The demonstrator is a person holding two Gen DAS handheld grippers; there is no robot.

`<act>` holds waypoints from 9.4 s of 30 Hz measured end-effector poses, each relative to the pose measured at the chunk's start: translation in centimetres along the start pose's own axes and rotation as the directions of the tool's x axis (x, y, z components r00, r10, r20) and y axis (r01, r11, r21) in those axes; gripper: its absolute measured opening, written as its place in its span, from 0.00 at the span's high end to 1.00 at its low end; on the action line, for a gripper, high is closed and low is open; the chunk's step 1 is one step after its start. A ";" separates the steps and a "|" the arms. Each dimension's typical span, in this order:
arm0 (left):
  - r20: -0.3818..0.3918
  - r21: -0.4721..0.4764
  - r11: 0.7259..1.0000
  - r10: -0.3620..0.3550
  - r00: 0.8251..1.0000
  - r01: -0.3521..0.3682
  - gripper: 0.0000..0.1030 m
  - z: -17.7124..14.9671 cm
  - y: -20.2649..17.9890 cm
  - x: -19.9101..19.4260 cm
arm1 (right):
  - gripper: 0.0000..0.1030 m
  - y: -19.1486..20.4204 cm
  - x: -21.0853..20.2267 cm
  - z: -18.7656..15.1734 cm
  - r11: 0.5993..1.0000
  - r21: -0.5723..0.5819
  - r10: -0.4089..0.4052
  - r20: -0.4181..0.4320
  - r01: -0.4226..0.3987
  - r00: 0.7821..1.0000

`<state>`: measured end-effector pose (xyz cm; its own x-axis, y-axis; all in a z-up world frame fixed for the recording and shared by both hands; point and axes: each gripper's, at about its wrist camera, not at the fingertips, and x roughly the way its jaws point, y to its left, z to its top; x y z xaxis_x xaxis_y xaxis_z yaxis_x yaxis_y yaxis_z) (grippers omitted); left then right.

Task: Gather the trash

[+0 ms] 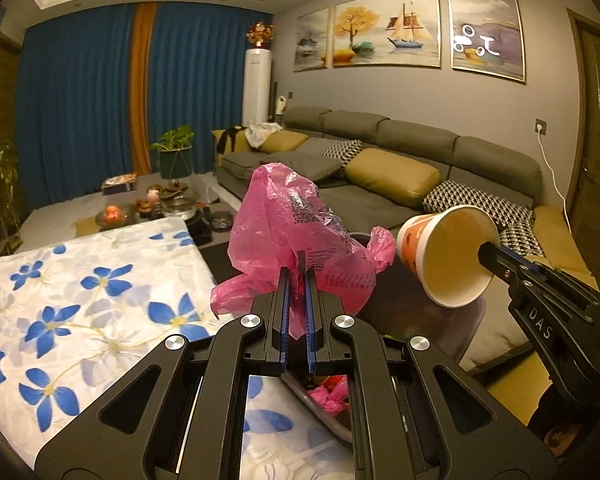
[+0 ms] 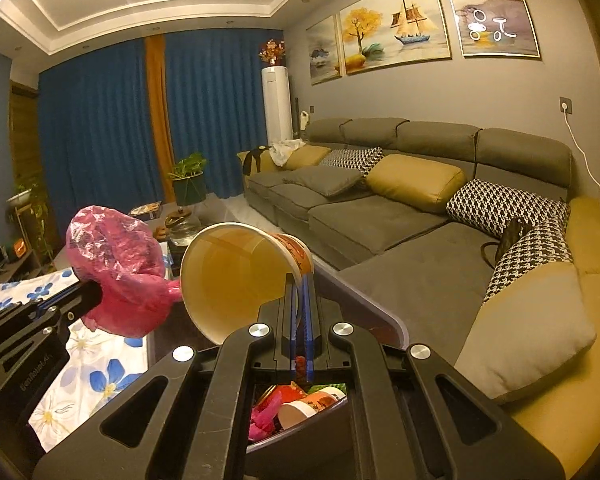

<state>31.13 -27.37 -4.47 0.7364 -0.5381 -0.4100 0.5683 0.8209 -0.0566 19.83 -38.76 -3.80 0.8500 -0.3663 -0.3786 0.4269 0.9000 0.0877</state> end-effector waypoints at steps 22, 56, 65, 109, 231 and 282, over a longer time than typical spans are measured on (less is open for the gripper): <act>-0.001 -0.014 0.986 0.166 0.986 -0.166 0.09 -2.1 3.2 -3.4 | 0.14 0.6 -2.2 -0.9 0.998 -0.052 -0.036 0.028 0.038 0.999; 0.059 -0.138 0.912 0.397 0.916 -0.386 0.06 -9.2 11.2 -30.5 | 0.05 13.0 -22.9 -7.4 0.985 -0.155 0.080 0.068 -0.069 0.994; 0.059 -0.143 0.912 0.395 0.917 -0.384 0.06 -9.7 11.0 -31.7 | 0.05 13.8 -24.7 -8.0 0.982 -0.166 0.100 0.074 -0.087 0.992; 0.069 -0.146 0.919 0.378 0.923 -0.366 0.06 -9.7 10.6 -32.8 | 0.05 13.5 -26.2 -7.6 0.984 -0.155 0.110 0.111 -0.093 0.988; 0.079 -0.141 0.925 0.366 0.927 -0.353 0.17 -9.6 10.8 -33.3 | 0.05 14.0 -26.1 -7.6 0.983 -0.153 0.121 0.110 -0.103 0.987; 0.061 -0.177 0.913 0.384 0.921 -0.369 0.12 -9.4 11.7 -33.5 | 0.05 13.7 -26.1 -7.5 0.982 -0.152 0.132 0.110 -0.114 0.985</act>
<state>9.60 2.06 0.02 0.9190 -0.1924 -0.3441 0.1824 0.9813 -0.0614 1.23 -15.13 0.38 0.9274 -0.2683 -0.2605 0.2751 0.9614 -0.0107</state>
